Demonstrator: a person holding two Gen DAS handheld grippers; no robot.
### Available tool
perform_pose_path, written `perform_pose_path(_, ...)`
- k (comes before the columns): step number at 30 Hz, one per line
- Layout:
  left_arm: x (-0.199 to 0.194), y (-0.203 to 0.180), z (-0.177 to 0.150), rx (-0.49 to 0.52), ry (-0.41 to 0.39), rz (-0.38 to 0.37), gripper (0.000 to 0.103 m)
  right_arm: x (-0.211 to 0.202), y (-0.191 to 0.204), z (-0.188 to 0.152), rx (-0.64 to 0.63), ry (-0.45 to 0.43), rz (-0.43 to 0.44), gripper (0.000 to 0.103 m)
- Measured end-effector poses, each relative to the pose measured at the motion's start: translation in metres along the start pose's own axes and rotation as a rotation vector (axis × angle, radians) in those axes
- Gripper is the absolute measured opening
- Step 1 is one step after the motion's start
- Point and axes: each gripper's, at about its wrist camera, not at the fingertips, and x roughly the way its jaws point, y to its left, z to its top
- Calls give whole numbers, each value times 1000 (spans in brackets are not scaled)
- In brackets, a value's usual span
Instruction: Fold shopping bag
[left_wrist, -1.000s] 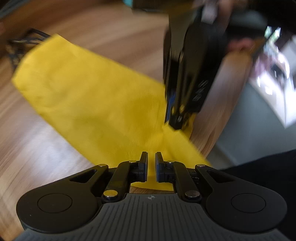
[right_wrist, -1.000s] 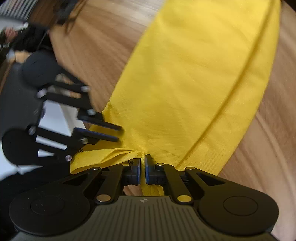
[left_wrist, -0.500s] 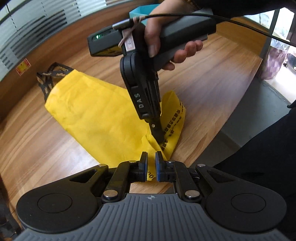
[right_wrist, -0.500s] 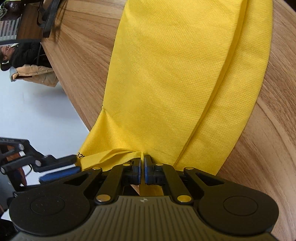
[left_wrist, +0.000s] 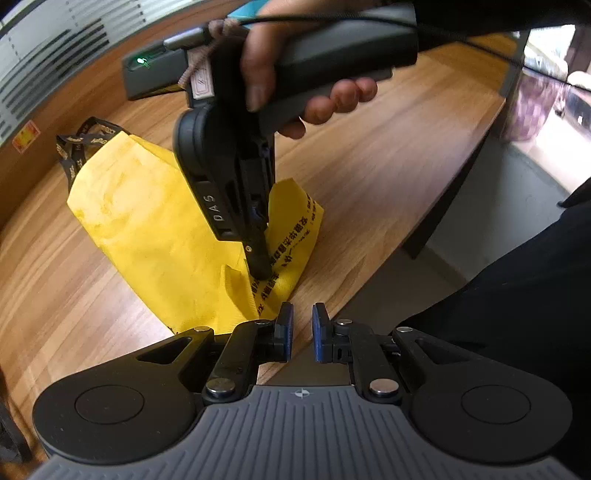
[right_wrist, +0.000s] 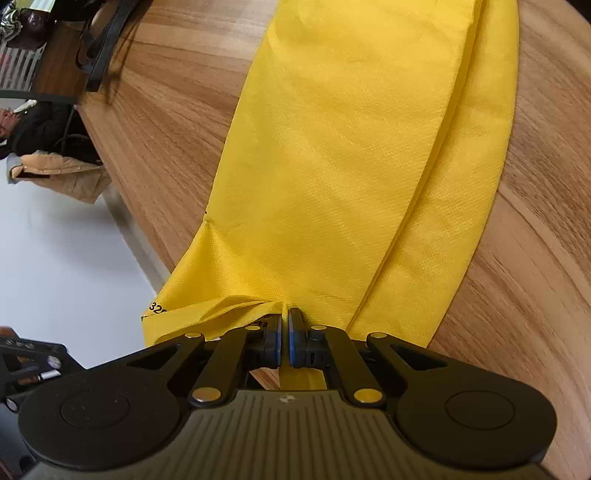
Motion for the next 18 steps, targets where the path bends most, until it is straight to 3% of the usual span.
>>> perform_pose_path(4,8,18,-2,-101,-27,89,13,-4,-3,-4,11,-12,1,2)
perform_pose_path(7,10,34,-1,-182,-39,88,13,-6,-4,-6,8,-17,-4,2)
perform_pose_path(15,34,44,1,-216,-14,140,13,-4,1,-8,-24,-29,-11,2)
perform_pose_path(18,18,47,4,-230,-69,139,14,-5,-1,-10,-27,-38,-1,2)
